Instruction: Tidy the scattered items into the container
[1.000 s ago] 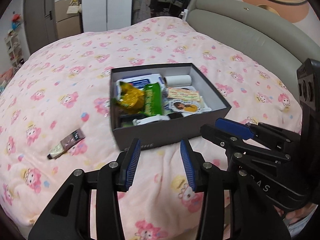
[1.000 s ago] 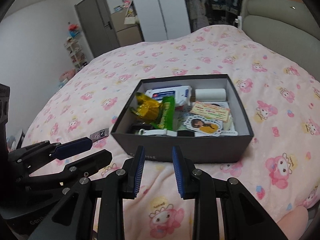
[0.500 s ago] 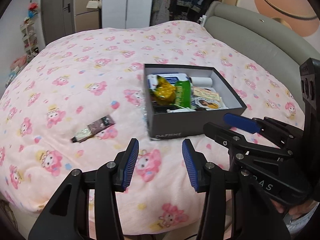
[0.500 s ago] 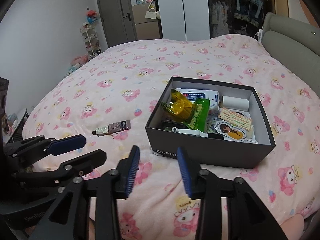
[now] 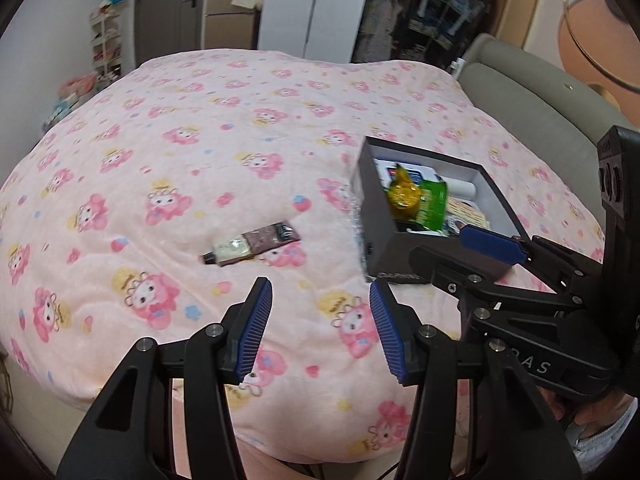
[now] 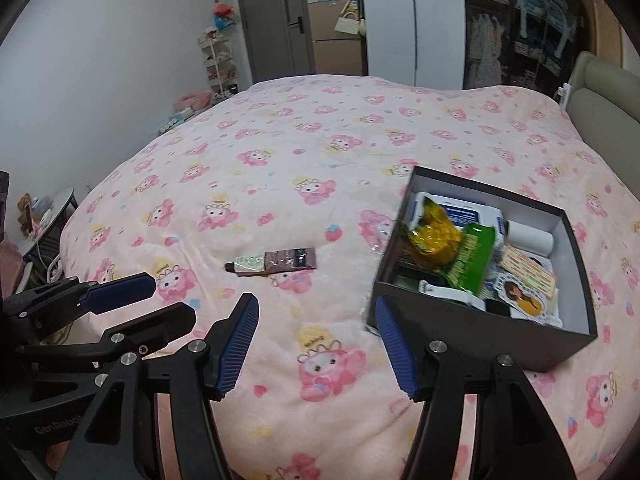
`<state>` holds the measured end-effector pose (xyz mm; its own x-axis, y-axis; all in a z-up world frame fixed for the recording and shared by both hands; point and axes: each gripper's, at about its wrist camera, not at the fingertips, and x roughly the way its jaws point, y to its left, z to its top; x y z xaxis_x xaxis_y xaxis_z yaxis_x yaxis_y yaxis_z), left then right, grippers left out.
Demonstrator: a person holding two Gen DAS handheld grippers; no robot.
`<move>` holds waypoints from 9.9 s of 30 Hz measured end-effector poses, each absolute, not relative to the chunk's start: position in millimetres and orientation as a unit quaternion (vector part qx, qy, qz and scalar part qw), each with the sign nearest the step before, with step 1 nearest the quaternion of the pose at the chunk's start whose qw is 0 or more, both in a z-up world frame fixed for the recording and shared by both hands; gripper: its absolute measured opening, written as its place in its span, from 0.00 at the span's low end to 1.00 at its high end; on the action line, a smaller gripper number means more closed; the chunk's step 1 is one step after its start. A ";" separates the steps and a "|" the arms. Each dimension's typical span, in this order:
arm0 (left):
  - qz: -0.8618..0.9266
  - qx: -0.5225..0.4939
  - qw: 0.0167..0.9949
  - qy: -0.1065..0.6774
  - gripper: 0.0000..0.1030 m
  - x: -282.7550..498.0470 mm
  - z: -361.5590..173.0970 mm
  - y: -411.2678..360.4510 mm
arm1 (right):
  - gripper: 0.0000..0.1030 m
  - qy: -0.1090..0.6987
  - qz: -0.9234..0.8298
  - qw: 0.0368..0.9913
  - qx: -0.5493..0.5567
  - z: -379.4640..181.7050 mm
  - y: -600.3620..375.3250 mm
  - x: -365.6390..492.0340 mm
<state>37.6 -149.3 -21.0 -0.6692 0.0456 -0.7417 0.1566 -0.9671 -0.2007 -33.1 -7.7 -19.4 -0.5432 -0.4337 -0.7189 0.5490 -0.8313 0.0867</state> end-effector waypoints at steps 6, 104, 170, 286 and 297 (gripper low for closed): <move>-0.894 0.417 0.048 0.159 0.51 30.0 -41.4 -179.1 | 0.56 0.101 -0.863 0.295 0.397 -33.8 -42.4 -45.9; -0.819 0.535 -0.101 0.181 0.48 -52.7 -195.0 -62.5 | 0.41 -0.024 -0.820 0.209 0.532 -163.3 123.7 -73.1; -0.823 0.525 -0.057 0.209 0.37 -55.0 -178.2 -82.0 | 0.45 -0.122 -0.800 0.238 0.537 -187.8 169.5 -84.6; -0.879 0.469 -0.087 0.024 0.53 -219.8 -52.6 58.1 | 0.47 -0.022 -0.894 0.108 0.435 -58.7 217.4 -201.4; -0.932 0.360 -0.033 0.025 0.84 -165.8 50.6 19.0 | 0.74 -0.043 -0.928 0.079 0.361 25.5 210.2 -165.3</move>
<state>-165.8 19.0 50.6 -0.7383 0.0793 -0.6698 -0.0429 -0.9966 -0.0706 -165.3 210.2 25.5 -0.7266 -0.1775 -0.6637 0.1156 -0.9839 0.1365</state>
